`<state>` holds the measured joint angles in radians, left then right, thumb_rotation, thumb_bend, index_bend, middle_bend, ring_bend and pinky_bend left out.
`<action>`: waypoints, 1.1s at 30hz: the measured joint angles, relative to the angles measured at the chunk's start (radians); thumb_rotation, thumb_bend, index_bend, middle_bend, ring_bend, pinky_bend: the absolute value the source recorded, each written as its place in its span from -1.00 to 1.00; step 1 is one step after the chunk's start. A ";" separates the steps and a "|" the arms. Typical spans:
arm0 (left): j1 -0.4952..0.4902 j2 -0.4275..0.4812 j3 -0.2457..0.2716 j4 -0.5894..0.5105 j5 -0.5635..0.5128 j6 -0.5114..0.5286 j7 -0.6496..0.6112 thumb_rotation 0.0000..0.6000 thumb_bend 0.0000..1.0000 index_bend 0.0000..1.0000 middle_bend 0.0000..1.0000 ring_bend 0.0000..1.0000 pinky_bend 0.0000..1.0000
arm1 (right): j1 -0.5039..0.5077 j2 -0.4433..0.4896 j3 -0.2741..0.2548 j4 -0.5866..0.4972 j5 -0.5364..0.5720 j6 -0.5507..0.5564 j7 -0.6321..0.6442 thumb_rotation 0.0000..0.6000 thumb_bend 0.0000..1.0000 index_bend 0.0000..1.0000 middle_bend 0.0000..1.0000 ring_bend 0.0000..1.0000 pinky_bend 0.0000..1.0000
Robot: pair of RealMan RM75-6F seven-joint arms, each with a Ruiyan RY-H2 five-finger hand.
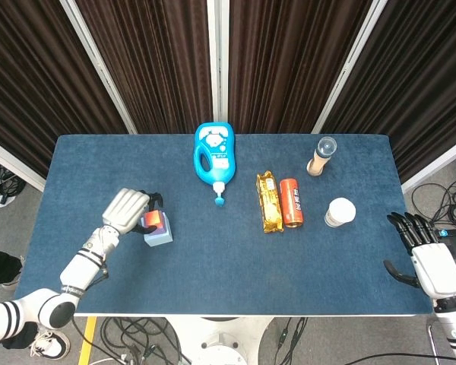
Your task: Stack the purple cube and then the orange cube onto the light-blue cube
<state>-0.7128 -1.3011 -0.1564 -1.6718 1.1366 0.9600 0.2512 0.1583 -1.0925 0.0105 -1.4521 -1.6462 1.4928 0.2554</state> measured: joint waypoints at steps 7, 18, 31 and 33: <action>-0.004 0.032 0.005 -0.021 0.002 -0.028 -0.022 1.00 -0.65 -0.43 -0.29 -0.37 -0.18 | 0.001 0.002 -0.001 -0.002 0.000 -0.004 0.000 1.00 -0.60 -0.94 -0.85 -1.00 -1.00; 0.019 0.093 0.017 -0.079 -0.004 -0.012 -0.034 1.00 -0.72 -0.52 -0.44 -0.53 -0.36 | 0.000 0.006 -0.004 -0.002 0.000 -0.007 0.008 1.00 -0.60 -0.94 -0.85 -1.00 -1.00; 0.314 0.089 0.109 0.040 0.077 0.395 -0.068 1.00 -0.75 -0.52 -0.51 -0.59 -0.43 | -0.002 0.020 -0.007 -0.012 -0.007 0.001 0.028 1.00 -0.60 -0.94 -0.85 -1.00 -1.00; 0.357 0.072 0.130 0.097 0.107 0.447 -0.075 1.00 -0.76 -0.54 -0.56 -0.62 -0.44 | -0.001 0.021 -0.006 -0.013 -0.007 0.000 0.029 1.00 -0.60 -0.94 -0.85 -1.00 -1.00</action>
<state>-0.3562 -1.2287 -0.0259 -1.5747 1.2431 1.4074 0.1764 0.1571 -1.0713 0.0041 -1.4653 -1.6530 1.4926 0.2844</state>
